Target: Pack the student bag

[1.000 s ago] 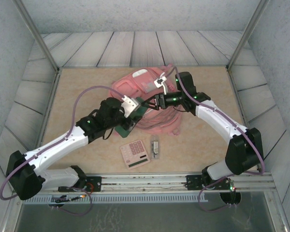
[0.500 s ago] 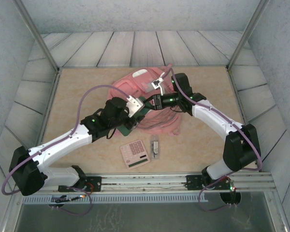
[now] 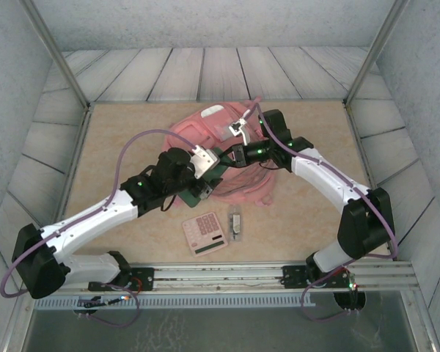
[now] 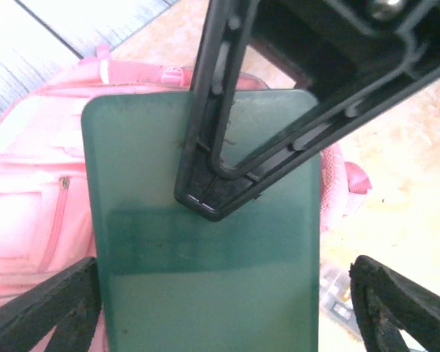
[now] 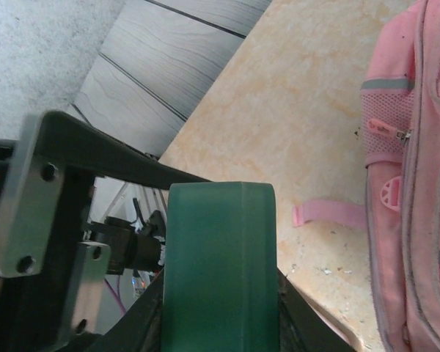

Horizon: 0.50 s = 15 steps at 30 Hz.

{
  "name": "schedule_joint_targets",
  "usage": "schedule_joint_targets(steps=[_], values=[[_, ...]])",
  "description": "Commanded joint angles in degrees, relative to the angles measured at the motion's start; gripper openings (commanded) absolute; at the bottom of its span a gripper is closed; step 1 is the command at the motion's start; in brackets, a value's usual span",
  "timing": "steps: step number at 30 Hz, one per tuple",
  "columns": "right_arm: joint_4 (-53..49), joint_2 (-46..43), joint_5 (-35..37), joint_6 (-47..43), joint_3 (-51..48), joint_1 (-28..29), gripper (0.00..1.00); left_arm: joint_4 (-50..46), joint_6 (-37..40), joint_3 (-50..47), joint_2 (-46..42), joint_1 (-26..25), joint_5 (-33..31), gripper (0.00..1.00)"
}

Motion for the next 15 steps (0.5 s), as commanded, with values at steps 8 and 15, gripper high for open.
schedule_joint_targets(steps=[8,15], values=[[-13.59,-1.48,-2.12,-14.83,3.93,-4.18,0.24,-2.53,-5.88,-2.97,-8.55,2.98,10.98,1.0],[-20.04,-3.47,-12.75,-24.35,5.25,-6.93,0.25,-4.89,-10.33,-3.72,-11.4,14.5,37.71,1.0]])
